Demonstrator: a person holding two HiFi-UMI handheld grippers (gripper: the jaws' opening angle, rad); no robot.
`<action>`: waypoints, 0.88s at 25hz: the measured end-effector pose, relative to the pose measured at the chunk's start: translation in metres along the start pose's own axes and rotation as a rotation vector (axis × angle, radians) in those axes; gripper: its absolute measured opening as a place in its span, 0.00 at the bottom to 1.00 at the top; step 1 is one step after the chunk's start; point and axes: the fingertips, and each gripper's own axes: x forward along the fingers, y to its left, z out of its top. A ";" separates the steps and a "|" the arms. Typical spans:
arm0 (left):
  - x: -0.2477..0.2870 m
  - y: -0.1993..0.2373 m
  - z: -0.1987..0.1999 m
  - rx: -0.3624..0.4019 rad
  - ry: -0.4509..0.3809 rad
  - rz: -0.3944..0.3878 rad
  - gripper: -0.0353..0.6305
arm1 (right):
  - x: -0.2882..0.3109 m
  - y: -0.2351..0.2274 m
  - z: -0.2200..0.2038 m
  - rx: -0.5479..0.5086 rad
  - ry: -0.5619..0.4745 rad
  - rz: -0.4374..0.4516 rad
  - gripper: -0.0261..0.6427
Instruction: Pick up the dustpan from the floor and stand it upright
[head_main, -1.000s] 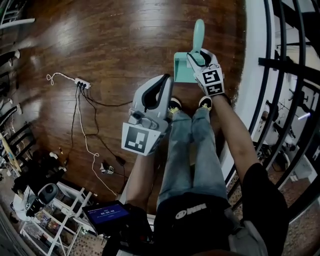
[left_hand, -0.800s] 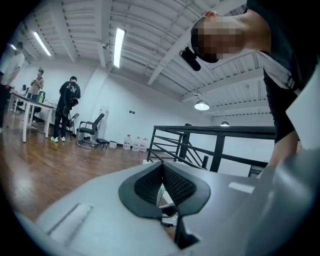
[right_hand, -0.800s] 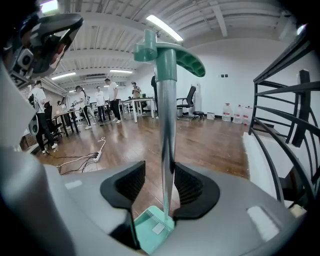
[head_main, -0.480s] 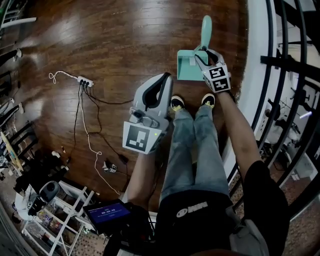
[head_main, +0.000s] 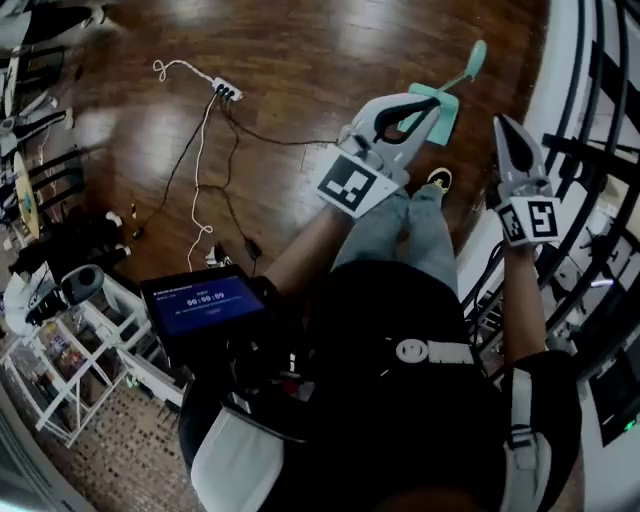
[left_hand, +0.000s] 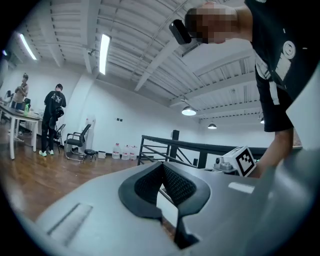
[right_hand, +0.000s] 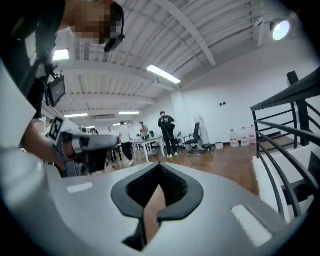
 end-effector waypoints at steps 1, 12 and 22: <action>-0.006 -0.003 0.027 -0.007 -0.060 -0.001 0.08 | -0.005 0.016 0.032 -0.003 -0.042 0.012 0.04; -0.043 -0.026 0.146 0.054 -0.254 -0.003 0.08 | -0.042 0.117 0.156 -0.082 -0.220 0.140 0.04; -0.022 -0.029 0.167 0.078 -0.290 -0.023 0.08 | -0.035 0.106 0.166 -0.106 -0.195 0.110 0.04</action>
